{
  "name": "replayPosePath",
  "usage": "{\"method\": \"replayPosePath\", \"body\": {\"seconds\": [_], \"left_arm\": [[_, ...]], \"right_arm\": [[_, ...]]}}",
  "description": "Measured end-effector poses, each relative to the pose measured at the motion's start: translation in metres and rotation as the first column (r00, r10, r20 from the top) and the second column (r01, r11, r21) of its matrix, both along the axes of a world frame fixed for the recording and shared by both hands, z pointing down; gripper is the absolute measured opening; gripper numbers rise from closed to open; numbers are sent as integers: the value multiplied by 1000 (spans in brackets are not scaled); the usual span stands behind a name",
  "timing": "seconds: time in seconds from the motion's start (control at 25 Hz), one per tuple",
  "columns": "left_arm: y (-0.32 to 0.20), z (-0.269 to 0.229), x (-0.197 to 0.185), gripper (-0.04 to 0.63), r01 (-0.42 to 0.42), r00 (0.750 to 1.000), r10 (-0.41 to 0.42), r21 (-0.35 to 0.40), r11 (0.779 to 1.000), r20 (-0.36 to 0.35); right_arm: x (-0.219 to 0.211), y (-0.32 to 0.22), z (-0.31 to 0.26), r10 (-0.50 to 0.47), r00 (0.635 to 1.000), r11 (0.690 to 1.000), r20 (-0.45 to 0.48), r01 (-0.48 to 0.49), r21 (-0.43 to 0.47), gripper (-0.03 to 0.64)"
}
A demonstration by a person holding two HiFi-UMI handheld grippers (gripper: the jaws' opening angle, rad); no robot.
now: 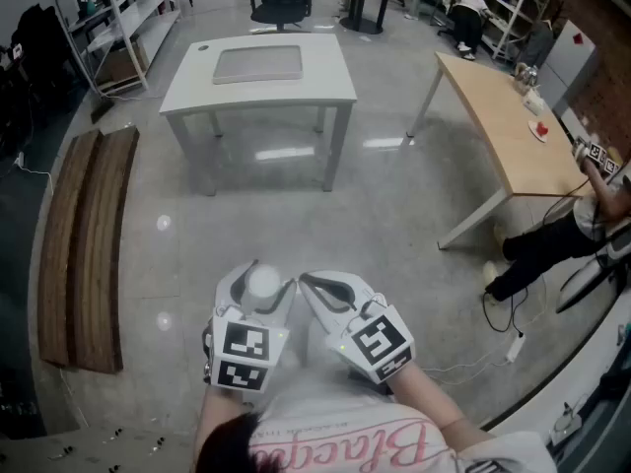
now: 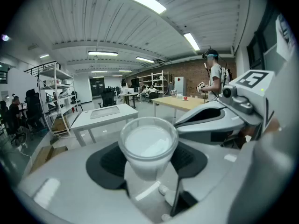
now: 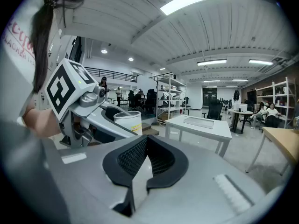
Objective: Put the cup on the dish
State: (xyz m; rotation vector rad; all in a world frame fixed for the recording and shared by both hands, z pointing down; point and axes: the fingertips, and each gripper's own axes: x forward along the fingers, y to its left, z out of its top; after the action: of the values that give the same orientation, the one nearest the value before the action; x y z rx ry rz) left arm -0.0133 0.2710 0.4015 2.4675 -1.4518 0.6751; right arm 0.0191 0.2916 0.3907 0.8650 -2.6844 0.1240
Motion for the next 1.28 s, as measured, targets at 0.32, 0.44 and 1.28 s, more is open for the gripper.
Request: {"method": "replayPosePath", "body": {"seconds": [0.32,0.44,1.28], "left_arm": [[-2,7,-8,256,7,1000,-7,-17,1000,9],[-9,6,-6,256,11,1000,-11,-16,1000,8],[-141,2,8,256,122,992,-122,-15,992,17]], "right_arm": [[-4,-3,1,11,1000,1000,15,-11,-1,0],[-1,-9,4,4,1000,1000,15,-4,-9,0],[19,-149,0,-101,995,995,18,101,-5,2]]}}
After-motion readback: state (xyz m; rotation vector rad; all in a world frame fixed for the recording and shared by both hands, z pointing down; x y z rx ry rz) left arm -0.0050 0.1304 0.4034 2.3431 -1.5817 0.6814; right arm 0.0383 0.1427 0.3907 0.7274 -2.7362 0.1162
